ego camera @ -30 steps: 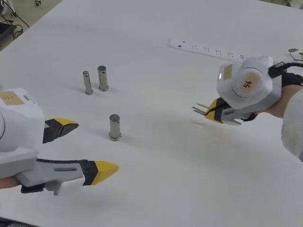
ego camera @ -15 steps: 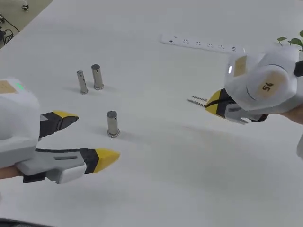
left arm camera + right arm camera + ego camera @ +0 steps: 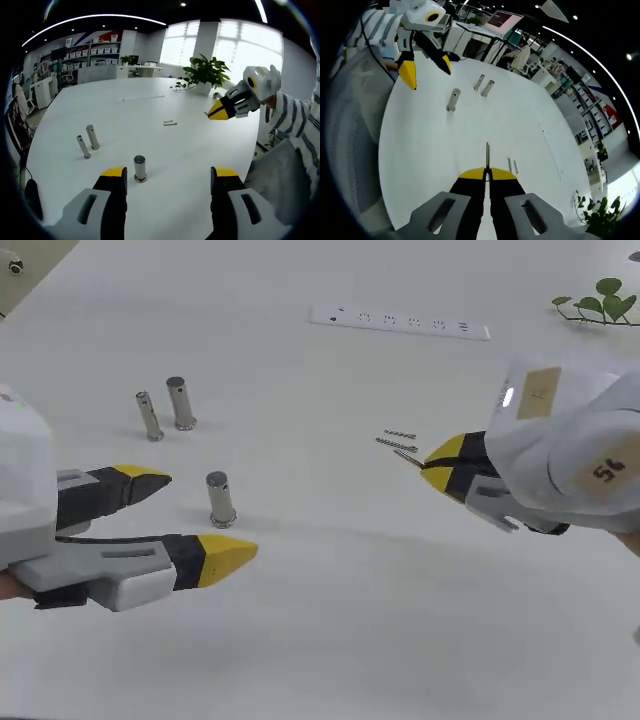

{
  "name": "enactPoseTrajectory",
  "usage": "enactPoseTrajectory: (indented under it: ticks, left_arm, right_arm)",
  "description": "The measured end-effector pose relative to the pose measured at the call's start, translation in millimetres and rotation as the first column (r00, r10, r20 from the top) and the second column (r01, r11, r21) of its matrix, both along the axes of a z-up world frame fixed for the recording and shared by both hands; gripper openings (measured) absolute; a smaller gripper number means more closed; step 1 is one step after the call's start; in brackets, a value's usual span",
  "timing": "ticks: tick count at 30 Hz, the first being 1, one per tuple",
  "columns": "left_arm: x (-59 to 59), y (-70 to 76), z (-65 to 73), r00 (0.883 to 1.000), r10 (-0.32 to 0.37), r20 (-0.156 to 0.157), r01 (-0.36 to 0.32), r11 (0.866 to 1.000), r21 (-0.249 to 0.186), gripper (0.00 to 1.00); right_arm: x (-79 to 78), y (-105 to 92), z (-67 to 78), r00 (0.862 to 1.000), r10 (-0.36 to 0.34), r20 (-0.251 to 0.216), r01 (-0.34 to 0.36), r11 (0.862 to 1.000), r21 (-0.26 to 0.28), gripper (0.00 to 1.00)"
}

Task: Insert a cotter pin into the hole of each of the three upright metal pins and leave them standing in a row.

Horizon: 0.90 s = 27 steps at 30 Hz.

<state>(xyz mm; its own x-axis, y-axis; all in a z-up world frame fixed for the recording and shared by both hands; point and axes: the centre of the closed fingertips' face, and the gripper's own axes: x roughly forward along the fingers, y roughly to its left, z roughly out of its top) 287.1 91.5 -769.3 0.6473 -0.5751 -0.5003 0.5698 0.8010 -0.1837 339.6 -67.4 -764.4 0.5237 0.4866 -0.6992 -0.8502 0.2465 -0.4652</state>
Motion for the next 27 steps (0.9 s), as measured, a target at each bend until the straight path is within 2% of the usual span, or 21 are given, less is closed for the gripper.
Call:
enactPoseTrajectory:
  ticks: [6,10,13,21,25,27]
  left_arm:
    - [3.1,-10.1,7.4,0.999,-0.05,0.02,0.05,0.999,-0.014,0.66]
    - [2.5,-20.3,10.3,0.995,-0.096,0.007,0.096,0.995,-0.032,0.64]
    - [3.1,-27.1,11.5,0.994,-0.111,-0.001,0.111,0.993,-0.049,0.67]
    - [-5.2,-55.1,11.8,0.984,-0.167,-0.055,0.159,0.98,-0.121,0.61]
    - [-9.9,-66.8,12.5,0.977,-0.196,-0.089,0.18,0.971,-0.157,0.51]
    - [-10.7,-72.1,15.7,0.973,-0.21,-0.094,0.191,0.965,-0.182,0.5]
  right_arm:
    - [-8.1,5.2,9.6,0.994,0.02,0.107,-0.016,0.999,-0.035,0.02]
    - [-15.9,11.1,13.5,0.99,0.018,0.138,-0.015,1.0,-0.026,0.02]
    - [-20.9,13.7,17.2,0.985,0.003,0.174,-0.001,1.0,-0.012,0.02]
    - [-43.9,23.2,14.6,0.983,-0.018,0.181,0.014,1.0,0.024,0.02]
    - [-49.4,27.0,13.3,0.982,-0.012,0.187,0.008,1.0,0.02,0.02]
    - [-50.8,28.4,12.8,0.982,-0.007,0.188,0.004,1.0,0.016,0.02]
